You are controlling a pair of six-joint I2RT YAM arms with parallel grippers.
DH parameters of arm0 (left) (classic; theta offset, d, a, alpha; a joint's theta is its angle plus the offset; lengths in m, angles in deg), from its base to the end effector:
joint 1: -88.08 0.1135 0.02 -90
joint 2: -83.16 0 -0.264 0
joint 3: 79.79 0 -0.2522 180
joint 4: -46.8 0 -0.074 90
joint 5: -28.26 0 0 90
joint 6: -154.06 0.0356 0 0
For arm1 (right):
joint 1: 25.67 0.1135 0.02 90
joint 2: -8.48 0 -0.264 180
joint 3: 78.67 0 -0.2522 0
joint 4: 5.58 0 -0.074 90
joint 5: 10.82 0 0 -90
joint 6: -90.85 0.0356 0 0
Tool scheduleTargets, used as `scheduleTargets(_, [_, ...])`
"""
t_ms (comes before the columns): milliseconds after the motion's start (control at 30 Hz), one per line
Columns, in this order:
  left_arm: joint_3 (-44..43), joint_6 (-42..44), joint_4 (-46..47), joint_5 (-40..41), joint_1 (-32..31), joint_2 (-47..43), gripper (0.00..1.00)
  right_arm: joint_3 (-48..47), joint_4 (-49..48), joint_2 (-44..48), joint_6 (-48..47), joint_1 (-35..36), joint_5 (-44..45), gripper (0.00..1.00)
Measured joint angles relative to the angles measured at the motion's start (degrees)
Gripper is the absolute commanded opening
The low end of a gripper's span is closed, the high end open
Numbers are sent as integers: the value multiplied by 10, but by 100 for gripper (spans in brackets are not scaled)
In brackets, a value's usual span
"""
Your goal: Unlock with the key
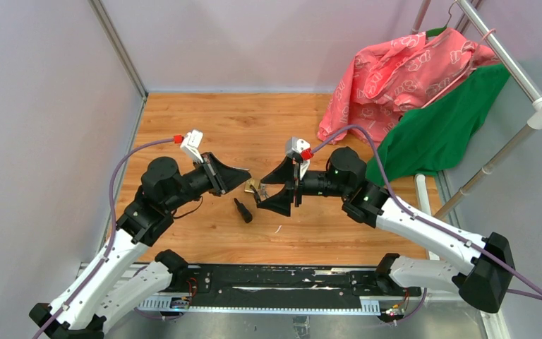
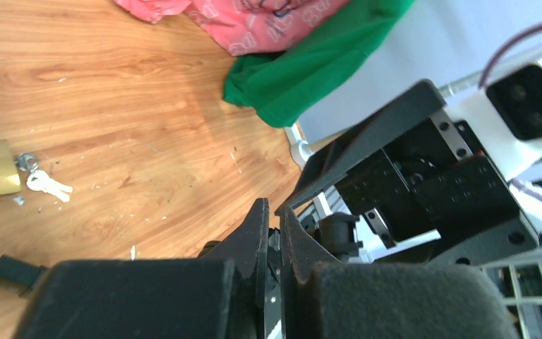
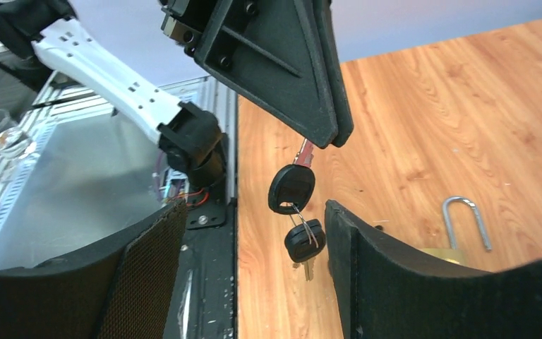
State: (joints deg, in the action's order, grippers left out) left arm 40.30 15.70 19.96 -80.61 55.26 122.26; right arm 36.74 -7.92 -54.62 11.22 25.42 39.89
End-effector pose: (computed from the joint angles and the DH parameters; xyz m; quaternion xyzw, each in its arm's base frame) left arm 0.1265 -0.0953 0.3583 0.0095 0.7414 -0.5219 0.4218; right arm 0.1420 0.2118 0.3623 -0.4540 0.5177 0.5489 0.4739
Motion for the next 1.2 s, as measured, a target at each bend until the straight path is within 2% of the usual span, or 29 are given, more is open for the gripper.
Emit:
scheduleTargets(167, [-18, -46, -42, 60, 0, 18, 0, 18, -30, 2, -33, 25, 83, 66])
scheduleTargets(300, [-19, -101, -57, 101, 1, 20, 0, 54, -103, -13, -85, 72, 165, 55])
scheduleTargets(433, [-24, -137, -72, 118, 1, 22, 0, 88, -181, -37, -108, 81, 217, 44])
scheduleTargets(500, [-26, -151, -75, 124, 1, 22, 0, 99, -219, -49, -116, 81, 238, 41])
scheduleTargets(667, [-28, -173, -72, 129, 1, 22, 0, 110, -292, -67, -125, 82, 265, 36])
scheduleTargets(800, [-36, -181, -71, 133, 1, 27, 0, 113, -345, -82, -131, 83, 280, 28])
scheduleTargets(1200, [-41, -192, -68, 150, 1, 30, 0, 115, -392, -98, -143, 87, 284, 5])
